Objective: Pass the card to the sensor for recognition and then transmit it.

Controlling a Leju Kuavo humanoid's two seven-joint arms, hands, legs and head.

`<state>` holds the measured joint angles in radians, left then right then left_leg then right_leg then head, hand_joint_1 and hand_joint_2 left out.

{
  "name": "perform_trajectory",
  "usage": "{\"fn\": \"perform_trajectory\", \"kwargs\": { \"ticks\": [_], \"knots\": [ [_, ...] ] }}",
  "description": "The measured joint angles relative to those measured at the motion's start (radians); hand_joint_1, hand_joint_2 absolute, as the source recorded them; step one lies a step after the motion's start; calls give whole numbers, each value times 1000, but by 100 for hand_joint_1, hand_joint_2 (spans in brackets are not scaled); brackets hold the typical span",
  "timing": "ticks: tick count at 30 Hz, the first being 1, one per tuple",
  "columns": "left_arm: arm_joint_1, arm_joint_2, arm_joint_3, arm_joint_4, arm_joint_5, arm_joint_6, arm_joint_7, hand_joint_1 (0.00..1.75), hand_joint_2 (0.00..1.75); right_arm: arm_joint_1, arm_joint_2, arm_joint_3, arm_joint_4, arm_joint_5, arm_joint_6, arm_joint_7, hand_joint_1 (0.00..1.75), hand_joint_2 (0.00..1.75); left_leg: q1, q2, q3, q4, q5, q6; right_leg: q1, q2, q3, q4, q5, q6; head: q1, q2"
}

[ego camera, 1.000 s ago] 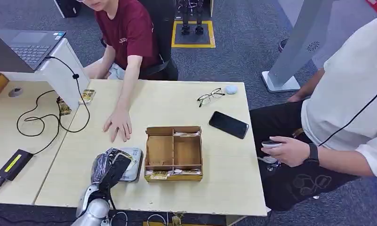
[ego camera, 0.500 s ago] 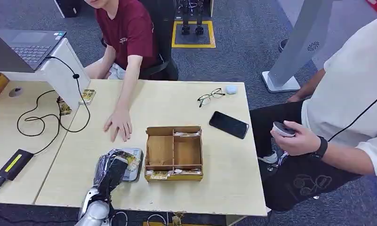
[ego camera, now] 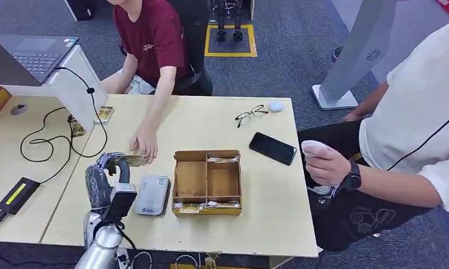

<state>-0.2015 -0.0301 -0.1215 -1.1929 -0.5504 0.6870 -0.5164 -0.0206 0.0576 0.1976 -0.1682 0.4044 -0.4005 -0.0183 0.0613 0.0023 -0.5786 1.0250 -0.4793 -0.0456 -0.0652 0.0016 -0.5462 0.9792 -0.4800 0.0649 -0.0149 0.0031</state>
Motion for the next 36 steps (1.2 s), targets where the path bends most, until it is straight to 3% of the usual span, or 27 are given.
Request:
{"fn": "perform_trajectory", "kwargs": {
  "ticks": [5, 10, 17, 33, 34, 36],
  "knots": [
    [-44, -50, 219, 10, -565, 7, -102, 175, 175, -13, 0, 11, -6, 27, 27, 13, 0, 175, 0, 1, 1, 0, 0, 0, 0, 1, -1, 0, 0, 0, 0, 0],
    [-81, -104, 407, -14, -732, 7, -106, 175, 175, -21, 0, 21, -12, 40, 36, 18, 0, 175, 0, 1, 0, 0, 0, 0, 0, 1, -1, 0, 0, 0, 0, 0],
    [-100, -142, 501, -46, -734, 7, -106, 175, 175, -26, 0, 24, -16, 39, 33, 16, 0, 175, 0, 1, 0, 0, 0, 0, 0, 1, -1, 0, 0, 0, 0, 0],
    [-100, -164, 511, -50, -697, 7, -106, 175, 175, -26, 0, 24, -16, 20, 26, 6, 0, 175, 0, 1, 0, 0, 0, 0, 0, 1, -1, 0, 0, 0, 0, 0],
    [-100, -165, 511, -50, -699, 7, -107, 0, 175, -26, 0, 24, -15, 21, 26, 8, 0, 175, 0, 1, 0, 0, 0, 0, 0, 1, -2, 0, 0, 0, 0, 0],
    [-100, -169, 511, -48, -685, 7, -107, 0, 175, -26, 0, 23, -15, 21, 25, 9, 0, 175, 0, 1, 0, 0, 0, 0, 0, 1, -2, 0, 0, 0, 0, 0]
  ]
}}
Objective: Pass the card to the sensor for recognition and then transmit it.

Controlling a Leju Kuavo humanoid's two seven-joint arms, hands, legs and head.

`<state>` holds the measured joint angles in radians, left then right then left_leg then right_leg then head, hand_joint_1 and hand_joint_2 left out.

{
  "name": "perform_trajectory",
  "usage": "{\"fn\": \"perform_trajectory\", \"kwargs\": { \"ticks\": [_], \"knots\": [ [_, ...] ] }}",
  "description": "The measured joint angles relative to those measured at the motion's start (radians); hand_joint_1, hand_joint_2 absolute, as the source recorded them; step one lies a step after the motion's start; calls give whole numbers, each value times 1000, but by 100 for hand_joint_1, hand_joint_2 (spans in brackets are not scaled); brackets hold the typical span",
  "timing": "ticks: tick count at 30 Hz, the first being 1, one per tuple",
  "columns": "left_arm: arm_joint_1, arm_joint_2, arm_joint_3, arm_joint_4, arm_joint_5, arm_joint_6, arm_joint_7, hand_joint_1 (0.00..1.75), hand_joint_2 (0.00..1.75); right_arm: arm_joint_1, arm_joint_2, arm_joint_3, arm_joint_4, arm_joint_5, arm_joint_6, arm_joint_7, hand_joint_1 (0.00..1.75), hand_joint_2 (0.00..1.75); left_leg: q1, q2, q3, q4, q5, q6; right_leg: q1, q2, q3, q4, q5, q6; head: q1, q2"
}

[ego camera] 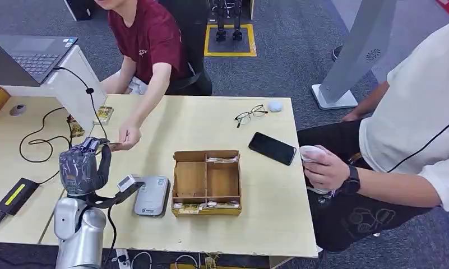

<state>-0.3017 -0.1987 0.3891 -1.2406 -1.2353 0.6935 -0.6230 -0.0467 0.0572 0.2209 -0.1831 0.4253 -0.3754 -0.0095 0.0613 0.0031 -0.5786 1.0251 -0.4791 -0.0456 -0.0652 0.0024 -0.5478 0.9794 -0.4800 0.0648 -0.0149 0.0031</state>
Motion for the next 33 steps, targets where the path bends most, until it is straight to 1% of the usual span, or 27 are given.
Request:
{"fn": "perform_trajectory", "kwargs": {
  "ticks": [3, 6, 8, 9, 10, 11, 12, 13, 15, 17, 18, 20, 23, 26, 28, 33],
  "knots": [
    [-3, 0, 0, 18, 26, 0, 0, 0, 175, 1, 0, 0, 0, 1, 0, -2, 0, 175, 0, 0, 0, 0, 0, 0, 0, 0, 0, 0, 0, 0, 0, 0],
    [-16, 0, 0, 55, 80, 0, 0, 0, 175, 1, 0, -3, 0, -2, -3, -3, 0, 175, 0, 0, 0, 0, 0, 0, 0, 0, -1, 0, 0, 0, 0, 0],
    [-41, 0, -3, 129, 184, -1, 0, 0, 175, 1, 0, -7, 0, -4, -7, -5, 0, 175, 0, 0, 0, 0, 0, 0, 0, 0, 0, 0, 0, 0, 0, 0],
    [-46, 2, -9, 166, 260, -11, 3, 0, 175, 1, 0, -10, 0, -7, -10, -8, 0, 175, 0, 0, 0, 0, 0, 0, 0, 0, 0, 0, 0, 0, 0, 0],
    [-44, 6, -27, 183, 366, -40, 18, 0, 175, 3, 0, -16, 0, -13, -16, -12, 0, 175, 0, 1, 0, 0, 0, 0, 0, 1, 0, 0, 0, 0, 0, 0],
    [-37, 10, -58, 187, 465, -70, 44, 0, 175, 6, 0, -21, 0, -22, -23, -16, 0, 175, 0, 1, 0, 0, 0, 0, 0, 1, 0, 0, 0, 0, 0, 0],
    [-29, 22, -107, 188, 556, -94, 90, 0, 175, 10, 0, -27, 0, -26, -29, -19, 0, 175, 0, 0, 0, 0, 0, 0, 0, 0, 0, 0, 0, 0, 0, 0],
    [-18, 37, -155, 186, 615, -118, 128, 0, 175, 14, 0, -30, 0, -26, -32, -23, 0, 175, 0, 0, 0, 0, 0, 0, 0, 0, 0, 0, 0, 0, 1, 0],
    [19, 80, -252, 158, 708, -188, 184, 0, 175, 20, 0, -39, 0, -36, -37, -26, 0, 175, 0, 1, -1, 0, 0, 0, 0, 1, -1, 0, 0, 0, 0, 0],
    [62, 124, -333, 113, 761, -244, 204, 0, 175, 27, 0, -50, 0, -41, -41, -30, 0, 175, 0, 1, -1, 0, 0, 0, 0, 1, -1, 0, 0, 0, 0, 0],
    [89, 148, -372, 75, 788, -295, 202, 0, 175, 30, 0, -53, 0, -42, -43, -34, 0, 175, 0, 1, -1, 0, -1, 0, 0, 1, -1, 0, -1, 0, 0, 0],
    [146, 195, -439, -3, 811, -371, 187, 0, 175, 34, 0, -62, 1, -47, -45, -37, 0, 175, 0, 1, -1, 0, -1, 0, 0, 1, -1, 0, -1, 0, 0, 0],
    [238, 260, -523, -131, 800, -415, 172, 0, 175, 41, 0, -77, 1, -60, -47, -45, 0, 175, 0, 1, -2, 0, -2, -1, 0, 0, -2, 0, -2, 0, 0, 0],
    [307, 310, -584, -234, 790, -436, 155, 0, 175, 44, 1, -88, 1, -60, -54, -50, 0, 175, 0, 1, -2, 0, -2, -1, 0, 1, -2, 0, -2, 0, 0, 0],
    [349, 335, -616, -299, 782, -442, 143, 0, 175, 48, 2, -94, 1, -61, -58, -53, 0, 175, 0, 1, -2, 0, -2, -1, 0, 0, -2, 0, -2, 0, 0, 0],
    [407, 387, -684, -394, 735, -452, 118, 0, 175, 48, 4, -103, 1, -72, -59, -56, 0, 175, 0, 1, -1, 0, -2, -1, 0, 0, -1, 0, -2, 0, 0, 0]
  ]
}}
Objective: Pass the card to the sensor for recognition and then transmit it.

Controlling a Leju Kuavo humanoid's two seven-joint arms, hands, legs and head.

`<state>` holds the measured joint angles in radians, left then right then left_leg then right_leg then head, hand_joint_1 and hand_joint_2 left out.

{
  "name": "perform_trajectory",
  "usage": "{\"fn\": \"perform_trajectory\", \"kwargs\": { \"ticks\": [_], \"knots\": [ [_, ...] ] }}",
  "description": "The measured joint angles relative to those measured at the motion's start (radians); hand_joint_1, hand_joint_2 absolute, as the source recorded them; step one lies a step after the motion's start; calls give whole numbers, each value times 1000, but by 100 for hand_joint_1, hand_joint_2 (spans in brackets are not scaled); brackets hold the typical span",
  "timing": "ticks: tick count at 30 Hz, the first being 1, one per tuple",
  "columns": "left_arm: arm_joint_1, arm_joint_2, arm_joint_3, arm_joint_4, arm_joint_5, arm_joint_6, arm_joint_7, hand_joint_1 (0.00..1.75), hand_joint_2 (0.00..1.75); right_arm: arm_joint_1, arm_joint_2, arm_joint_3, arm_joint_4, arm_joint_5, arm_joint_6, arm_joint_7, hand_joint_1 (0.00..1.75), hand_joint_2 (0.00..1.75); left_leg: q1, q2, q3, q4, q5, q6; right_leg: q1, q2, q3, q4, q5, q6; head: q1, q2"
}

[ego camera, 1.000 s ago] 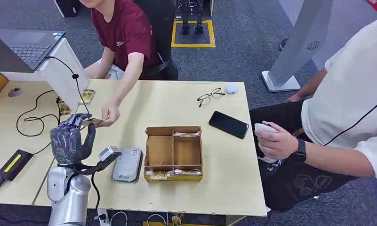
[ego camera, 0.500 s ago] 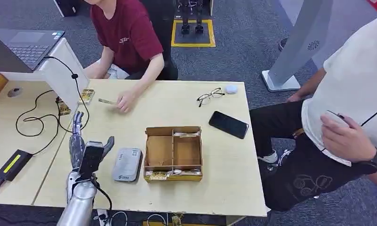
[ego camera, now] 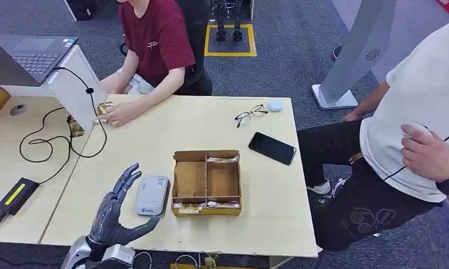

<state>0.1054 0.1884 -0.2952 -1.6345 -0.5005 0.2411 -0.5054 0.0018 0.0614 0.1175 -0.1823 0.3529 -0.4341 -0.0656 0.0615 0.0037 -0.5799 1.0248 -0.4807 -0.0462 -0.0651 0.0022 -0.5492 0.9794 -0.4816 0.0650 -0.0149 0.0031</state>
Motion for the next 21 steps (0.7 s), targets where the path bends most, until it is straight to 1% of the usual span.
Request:
{"fn": "perform_trajectory", "kwargs": {
  "ticks": [6, 8, 10, 12, 15, 17, 19, 21],
  "knots": [
    [24, 28, -34, -39, -8, 0, -3, 0, 175, 0, 1, -5, 0, 0, 0, 0, 0, 175, 0, 0, 0, 0, 0, 0, 0, 0, 0, 0, 0, 0, 0, 0],
    [25, 32, -40, -42, -58, 20, -2, 0, 175, 0, 2, -7, 0, 0, 0, -1, 0, 175, 0, 0, 0, 0, 0, 0, 0, 0, 0, 0, 0, 0, 0, 0],
    [26, 41, -62, -42, -137, 64, 3, 0, 175, -1, 2, -12, 0, 0, 2, -1, 0, 175, 0, 0, 0, 0, 0, 0, 0, 0, 0, 0, 0, 0, 0, 0],
    [26, 50, -97, -35, -178, 96, 8, 0, 175, -1, 3, -15, 0, 2, 3, 0, 0, 175, 0, 0, 0, 0, 0, 0, 0, 0, 0, 0, 0, 0, 0, 0],
    [18, 59, -156, -10, -281, 150, 44, 0, 175, -2, 3, -16, 0, 9, 5, 7, 0, 175, 0, 0, 0, 0, 0, 0, 0, 0, 0, 0, 0, 0, 0, 0],
    [3, 60, -193, 24, -364, 204, 84, 0, 175, -3, 3, -16, 0, 19, 11, 11, 0, 175, 0, 0, 0, 0, 0, 0, 0, 0, 0, 0, 0, 0, 0, 0],
    [-24, 59, -225, 70, -492, 300, 147, 0, 175, -4, 3, -16, 0, 21, 20, 15, 0, 175, 0, 0, 0, 0, 0, 0, 0, 0, 0, 0, 0, 0, 0, 0],
    [-54, 58, -258, 130, -594, 377, 205, 0, 175, -8, 3, -16, 0, 33, 23, 19, 0, 175, 0, 0, 1, 0, 0, 0, 0, 0, 1, 0, 0, 0, 0, 0]
  ]
}}
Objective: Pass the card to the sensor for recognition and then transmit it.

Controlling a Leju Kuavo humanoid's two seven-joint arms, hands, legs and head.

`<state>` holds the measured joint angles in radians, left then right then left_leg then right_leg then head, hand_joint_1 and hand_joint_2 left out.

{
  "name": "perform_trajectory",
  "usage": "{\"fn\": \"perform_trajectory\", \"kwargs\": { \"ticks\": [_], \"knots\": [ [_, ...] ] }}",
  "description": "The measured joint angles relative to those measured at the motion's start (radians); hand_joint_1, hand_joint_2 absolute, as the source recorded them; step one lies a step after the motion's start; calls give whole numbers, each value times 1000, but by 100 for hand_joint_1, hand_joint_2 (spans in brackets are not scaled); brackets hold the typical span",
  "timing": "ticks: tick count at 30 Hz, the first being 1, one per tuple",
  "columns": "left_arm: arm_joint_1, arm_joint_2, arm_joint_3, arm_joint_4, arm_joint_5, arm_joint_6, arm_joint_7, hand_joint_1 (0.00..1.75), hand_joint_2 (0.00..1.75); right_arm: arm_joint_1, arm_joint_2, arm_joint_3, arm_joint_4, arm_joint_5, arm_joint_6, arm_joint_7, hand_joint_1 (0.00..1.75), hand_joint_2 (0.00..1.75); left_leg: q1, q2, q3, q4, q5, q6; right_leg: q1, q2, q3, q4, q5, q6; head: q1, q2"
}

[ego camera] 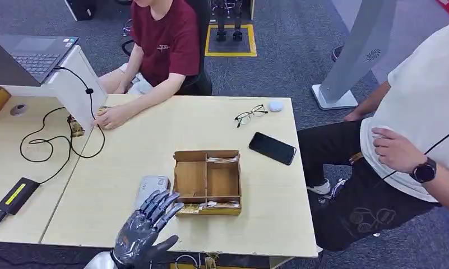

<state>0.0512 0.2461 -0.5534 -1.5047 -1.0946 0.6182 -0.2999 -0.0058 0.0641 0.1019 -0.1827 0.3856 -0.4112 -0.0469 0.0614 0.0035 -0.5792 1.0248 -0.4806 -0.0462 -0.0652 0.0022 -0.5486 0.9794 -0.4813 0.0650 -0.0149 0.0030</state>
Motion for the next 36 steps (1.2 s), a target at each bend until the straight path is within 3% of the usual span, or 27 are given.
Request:
{"fn": "perform_trajectory", "kwargs": {
  "ticks": [4, 11, 20, 25, 36],
  "knots": [
    [-34, -6, -45, 90, -45, 57, 34, 0, 175, -3, 0, 0, 0, 5, 0, 2, 0, 175, 0, 0, 0, 0, 0, 0, 0, 0, 0, 0, 0, 0, 0, 0],
    [-67, -26, -68, 170, -189, 69, 134, 0, 175, -5, 0, 0, 0, 20, -1, 6, 0, 175, 0, 0, 0, 0, 0, 0, 0, 0, 0, 0, 0, 0, 0, 0],
    [-111, -65, -69, 233, -208, 72, 178, 0, 175, -5, 0, 0, 0, 21, 1, 11, 0, 175, 0, 0, 0, 0, 0, 0, 0, 0, 0, 0, 0, 0, 0, 0],
    [-128, -78, -69, 256, -245, 72, 241, 0, 175, -6, 0, 0, 0, 23, 0, 12, 0, 175, 0, 0, 0, 0, 0, 0, 0, 0, 0, 0, 0, 0, 0, 0],
    [-146, -89, -69, 285, -238, 71, 248, 0, 175, -5, 0, -1, 0, 23, 0, 12, 0, 175, 0, 0, 0, 0, 0, 0, 0, 0, 0, 0, 0, 0, 0, 0]
  ]
}}
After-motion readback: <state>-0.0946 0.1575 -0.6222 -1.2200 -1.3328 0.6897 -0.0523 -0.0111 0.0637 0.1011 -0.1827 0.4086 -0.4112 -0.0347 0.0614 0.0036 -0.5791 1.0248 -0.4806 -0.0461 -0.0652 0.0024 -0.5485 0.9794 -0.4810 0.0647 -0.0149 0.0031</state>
